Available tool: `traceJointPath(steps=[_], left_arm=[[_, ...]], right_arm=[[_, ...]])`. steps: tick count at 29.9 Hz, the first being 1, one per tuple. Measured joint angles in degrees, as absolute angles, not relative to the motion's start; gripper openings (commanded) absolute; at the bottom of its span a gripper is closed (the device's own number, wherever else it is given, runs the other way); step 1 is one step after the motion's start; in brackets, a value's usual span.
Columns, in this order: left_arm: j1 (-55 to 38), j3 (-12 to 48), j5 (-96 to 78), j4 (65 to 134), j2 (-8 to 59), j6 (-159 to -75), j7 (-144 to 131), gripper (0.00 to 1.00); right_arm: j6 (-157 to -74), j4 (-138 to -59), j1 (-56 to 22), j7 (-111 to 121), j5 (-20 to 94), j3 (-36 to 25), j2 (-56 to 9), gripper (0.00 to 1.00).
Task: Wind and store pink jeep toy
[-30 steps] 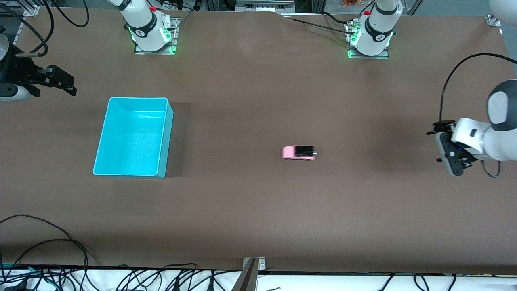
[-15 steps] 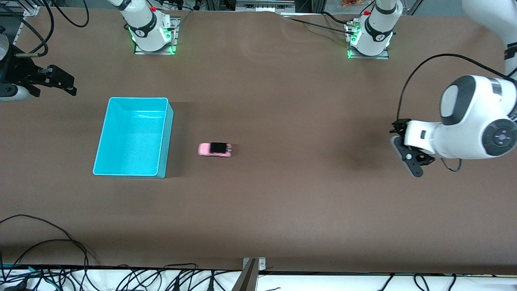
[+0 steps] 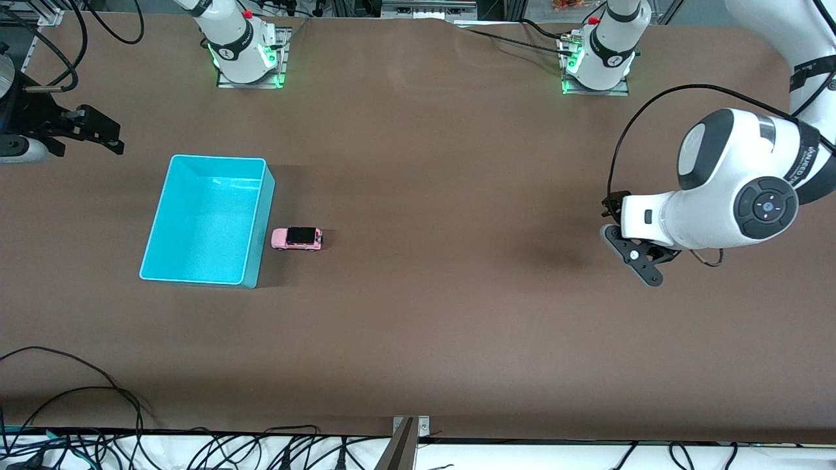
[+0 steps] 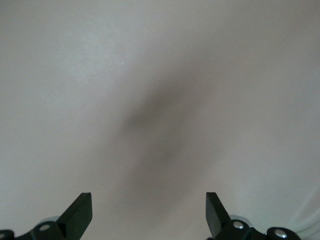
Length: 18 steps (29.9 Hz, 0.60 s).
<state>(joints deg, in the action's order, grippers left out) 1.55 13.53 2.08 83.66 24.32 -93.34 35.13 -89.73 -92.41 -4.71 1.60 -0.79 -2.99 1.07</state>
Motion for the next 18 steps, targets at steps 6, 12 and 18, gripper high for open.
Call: traceJointPath(steps=[6,12,18], left_arm=[[1.95,13.17,2.08,81.6,23.5,-93.39,34.16,1.0],[1.64,12.69,2.08,81.28,20.57,-92.86,28.88,1.0],[-2.7,7.07,2.08,82.14,16.78,-92.03,24.91,1.0]], right_arm=[[-89.67,-92.41,-4.82,1.61,-0.79,-2.85,1.02,1.0],[-89.63,-92.44,-5.73,1.62,-0.79,-2.31,0.14,1.0],[-90.85,-92.44,-7.91,2.79,-0.07,-1.69,-1.33,1.0]])
